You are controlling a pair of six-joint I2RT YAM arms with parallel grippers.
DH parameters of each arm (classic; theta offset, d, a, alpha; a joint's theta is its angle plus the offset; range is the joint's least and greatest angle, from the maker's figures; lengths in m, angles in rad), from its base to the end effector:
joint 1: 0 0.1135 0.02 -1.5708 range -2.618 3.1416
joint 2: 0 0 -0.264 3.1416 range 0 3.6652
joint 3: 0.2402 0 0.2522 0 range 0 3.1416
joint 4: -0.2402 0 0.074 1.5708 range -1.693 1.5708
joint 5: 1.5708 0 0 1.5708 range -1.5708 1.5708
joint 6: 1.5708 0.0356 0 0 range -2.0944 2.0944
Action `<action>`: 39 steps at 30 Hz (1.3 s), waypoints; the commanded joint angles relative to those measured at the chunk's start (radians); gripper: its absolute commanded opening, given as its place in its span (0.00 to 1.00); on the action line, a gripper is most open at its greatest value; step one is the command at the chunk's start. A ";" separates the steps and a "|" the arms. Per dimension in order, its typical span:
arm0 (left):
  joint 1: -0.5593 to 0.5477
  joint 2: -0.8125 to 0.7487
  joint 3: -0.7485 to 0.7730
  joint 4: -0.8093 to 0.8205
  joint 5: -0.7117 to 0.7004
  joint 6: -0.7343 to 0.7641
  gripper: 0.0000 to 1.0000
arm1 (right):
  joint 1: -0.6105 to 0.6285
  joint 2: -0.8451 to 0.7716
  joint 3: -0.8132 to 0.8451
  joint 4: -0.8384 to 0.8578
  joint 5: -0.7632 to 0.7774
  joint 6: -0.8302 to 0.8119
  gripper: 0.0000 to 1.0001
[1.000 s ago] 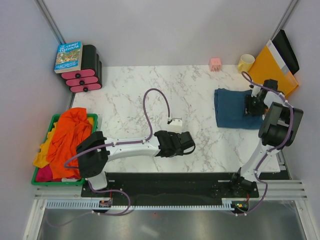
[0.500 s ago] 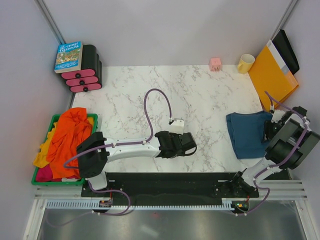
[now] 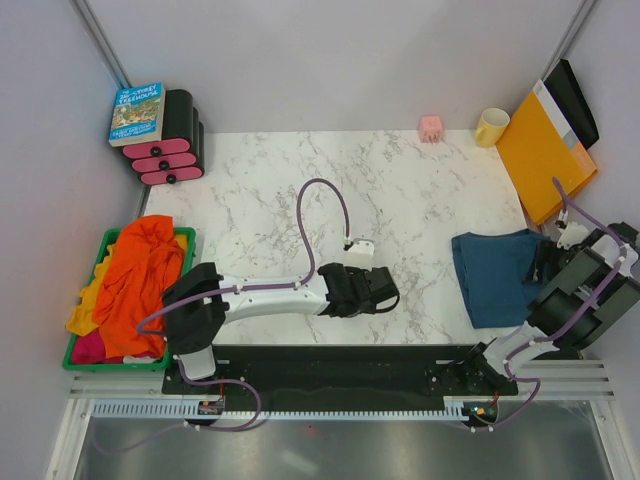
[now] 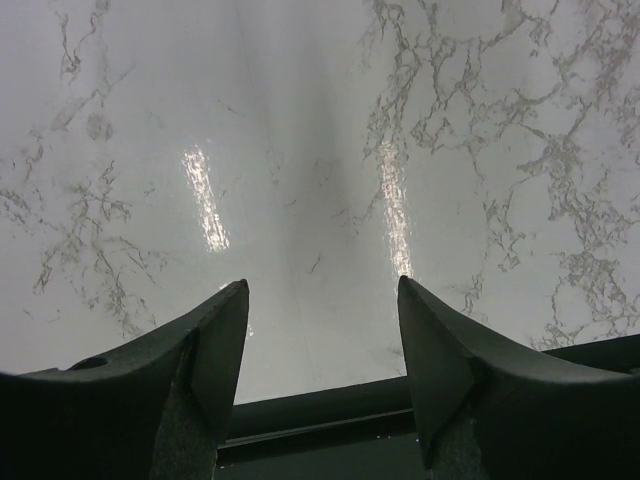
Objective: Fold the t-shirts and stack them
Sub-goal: Put the neatly folded tshirt into the corner of the board with the right arm
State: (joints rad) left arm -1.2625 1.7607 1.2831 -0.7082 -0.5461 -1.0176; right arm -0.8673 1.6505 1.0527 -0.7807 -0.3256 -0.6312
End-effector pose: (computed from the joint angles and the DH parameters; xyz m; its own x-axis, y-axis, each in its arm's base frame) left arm 0.1251 -0.3319 0.2167 -0.7902 0.0852 -0.6069 0.1575 0.9853 -0.0666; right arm 0.2014 -0.2198 0.1826 -0.9156 0.2151 -0.3396 0.1767 0.9742 0.1407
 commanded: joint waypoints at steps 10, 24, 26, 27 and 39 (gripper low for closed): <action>-0.015 -0.015 0.022 0.012 -0.034 -0.021 0.66 | 0.131 0.130 0.188 -0.012 -0.219 0.220 0.20; -0.018 -0.010 0.005 0.010 -0.028 -0.047 0.66 | 0.129 0.242 0.190 0.147 -0.095 0.274 0.18; -0.018 -0.006 0.012 0.010 -0.026 -0.044 0.66 | 0.131 0.262 0.210 0.156 -0.086 0.284 0.19; -0.018 -0.006 0.012 0.010 -0.026 -0.042 0.66 | 0.131 0.272 0.217 0.158 -0.082 0.284 0.19; -0.021 0.006 0.033 0.012 -0.028 -0.027 0.68 | 0.145 0.097 0.188 0.089 -0.334 0.138 0.45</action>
State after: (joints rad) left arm -1.2720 1.7607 1.2762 -0.7078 -0.5468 -1.0206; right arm -0.7341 1.9011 1.2720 -0.6872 -0.5117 -0.3782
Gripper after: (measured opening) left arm 0.671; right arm 0.382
